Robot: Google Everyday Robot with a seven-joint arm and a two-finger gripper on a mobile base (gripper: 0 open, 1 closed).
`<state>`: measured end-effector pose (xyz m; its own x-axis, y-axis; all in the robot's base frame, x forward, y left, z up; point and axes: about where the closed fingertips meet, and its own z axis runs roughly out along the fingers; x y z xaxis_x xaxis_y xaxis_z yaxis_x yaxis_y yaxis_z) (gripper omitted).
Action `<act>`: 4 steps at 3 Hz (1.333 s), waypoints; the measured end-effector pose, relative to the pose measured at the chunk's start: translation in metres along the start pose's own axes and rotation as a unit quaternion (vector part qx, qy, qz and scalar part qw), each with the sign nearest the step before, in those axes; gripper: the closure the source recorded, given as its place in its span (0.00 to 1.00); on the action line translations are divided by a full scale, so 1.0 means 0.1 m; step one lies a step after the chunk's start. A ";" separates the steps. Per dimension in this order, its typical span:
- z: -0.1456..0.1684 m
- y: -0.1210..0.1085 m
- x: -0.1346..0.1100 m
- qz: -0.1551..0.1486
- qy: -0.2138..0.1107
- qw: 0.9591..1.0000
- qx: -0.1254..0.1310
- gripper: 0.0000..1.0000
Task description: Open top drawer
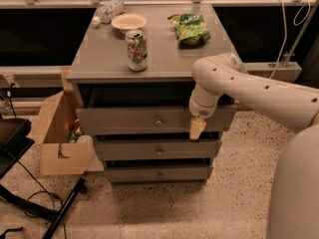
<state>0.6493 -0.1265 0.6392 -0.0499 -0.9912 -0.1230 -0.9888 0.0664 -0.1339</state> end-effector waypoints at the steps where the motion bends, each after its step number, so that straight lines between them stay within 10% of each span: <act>1: 0.00 0.00 0.00 0.000 0.000 1.000 0.000 0.00; 4: -0.02 0.00 0.01 -0.009 0.009 1.000 -0.004 0.00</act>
Offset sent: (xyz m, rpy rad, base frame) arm 0.0000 0.0000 0.0000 0.0000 0.0000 0.0000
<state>0.6488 -0.1274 0.6407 -0.0352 -0.9942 -0.1020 -0.9906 0.0482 -0.1281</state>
